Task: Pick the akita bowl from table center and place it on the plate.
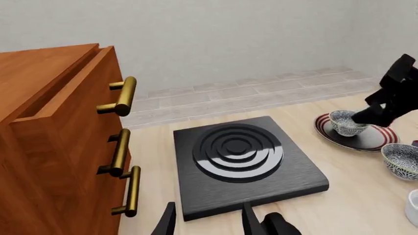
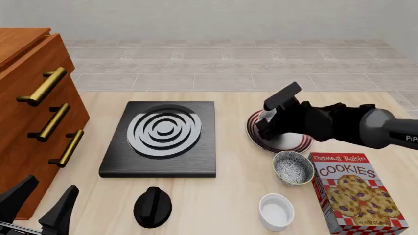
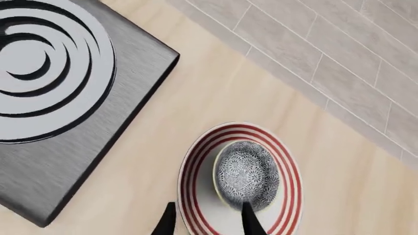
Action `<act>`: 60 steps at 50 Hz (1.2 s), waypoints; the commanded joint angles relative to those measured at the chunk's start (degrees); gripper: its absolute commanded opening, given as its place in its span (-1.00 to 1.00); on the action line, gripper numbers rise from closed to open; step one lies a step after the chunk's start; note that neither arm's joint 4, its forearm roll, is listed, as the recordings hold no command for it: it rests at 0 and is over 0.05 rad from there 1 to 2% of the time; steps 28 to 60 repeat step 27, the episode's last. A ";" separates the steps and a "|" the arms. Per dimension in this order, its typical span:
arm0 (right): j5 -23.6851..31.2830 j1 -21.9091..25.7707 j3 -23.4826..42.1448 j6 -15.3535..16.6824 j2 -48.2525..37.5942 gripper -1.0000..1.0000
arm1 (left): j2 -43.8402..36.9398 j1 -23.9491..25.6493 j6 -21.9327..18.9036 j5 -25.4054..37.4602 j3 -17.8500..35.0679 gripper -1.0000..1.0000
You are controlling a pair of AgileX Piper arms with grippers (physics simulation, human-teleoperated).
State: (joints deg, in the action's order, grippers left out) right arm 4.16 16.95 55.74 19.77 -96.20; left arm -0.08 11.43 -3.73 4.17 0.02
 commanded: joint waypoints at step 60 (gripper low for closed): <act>0.92 2.27 -14.89 -1.74 27.01 1.00 | 0.01 -0.15 -0.13 0.11 0.02 1.00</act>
